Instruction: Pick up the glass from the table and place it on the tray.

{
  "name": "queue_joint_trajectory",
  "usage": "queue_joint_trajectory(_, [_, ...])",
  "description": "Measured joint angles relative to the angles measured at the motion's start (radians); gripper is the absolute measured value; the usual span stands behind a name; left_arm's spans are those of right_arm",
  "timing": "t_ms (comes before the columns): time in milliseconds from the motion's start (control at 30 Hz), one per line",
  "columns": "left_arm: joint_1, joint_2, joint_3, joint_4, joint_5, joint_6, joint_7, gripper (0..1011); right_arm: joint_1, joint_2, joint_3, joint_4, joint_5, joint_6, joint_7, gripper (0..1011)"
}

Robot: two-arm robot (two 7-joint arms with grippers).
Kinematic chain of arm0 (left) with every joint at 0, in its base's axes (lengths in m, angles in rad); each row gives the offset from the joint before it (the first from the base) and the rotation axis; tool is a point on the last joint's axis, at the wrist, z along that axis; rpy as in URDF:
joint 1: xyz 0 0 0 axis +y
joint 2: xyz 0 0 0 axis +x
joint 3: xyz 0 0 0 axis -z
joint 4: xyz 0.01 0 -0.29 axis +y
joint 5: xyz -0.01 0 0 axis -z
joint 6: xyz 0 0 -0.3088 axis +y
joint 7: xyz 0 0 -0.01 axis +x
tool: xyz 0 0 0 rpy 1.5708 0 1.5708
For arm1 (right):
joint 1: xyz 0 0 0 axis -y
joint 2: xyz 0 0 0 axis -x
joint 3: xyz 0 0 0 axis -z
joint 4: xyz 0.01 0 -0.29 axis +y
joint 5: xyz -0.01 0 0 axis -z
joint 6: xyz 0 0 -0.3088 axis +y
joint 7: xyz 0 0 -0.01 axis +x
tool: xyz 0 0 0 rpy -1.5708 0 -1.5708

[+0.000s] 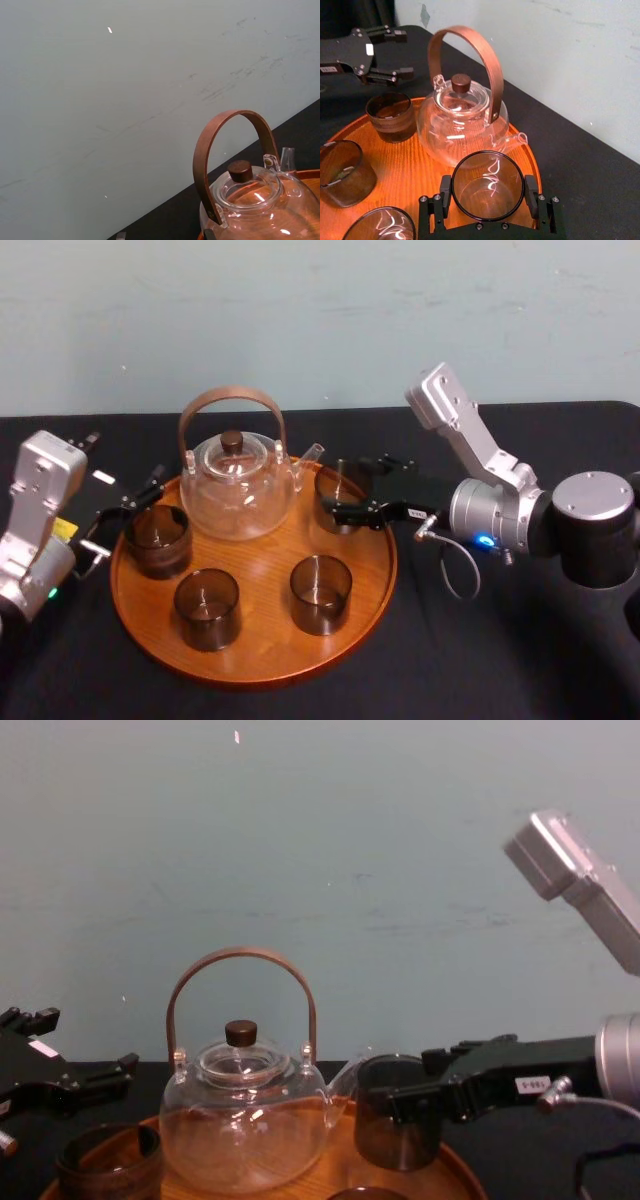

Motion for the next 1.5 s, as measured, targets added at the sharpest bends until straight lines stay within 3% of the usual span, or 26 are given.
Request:
queue_joint_trajectory(600, [0.0, 0.0, 0.0, 0.0, 0.0, 0.0, 0.0, 1001, 0.015, -0.025, -0.014, 0.089, -0.02, -0.013, 0.013, 891])
queue_joint_trajectory(1500, [0.0, 0.0, 0.0, 0.0, 0.0, 0.0, 0.0, 1001, 0.01, -0.034, -0.016, 0.106, -0.039, -0.007, 0.006, 893])
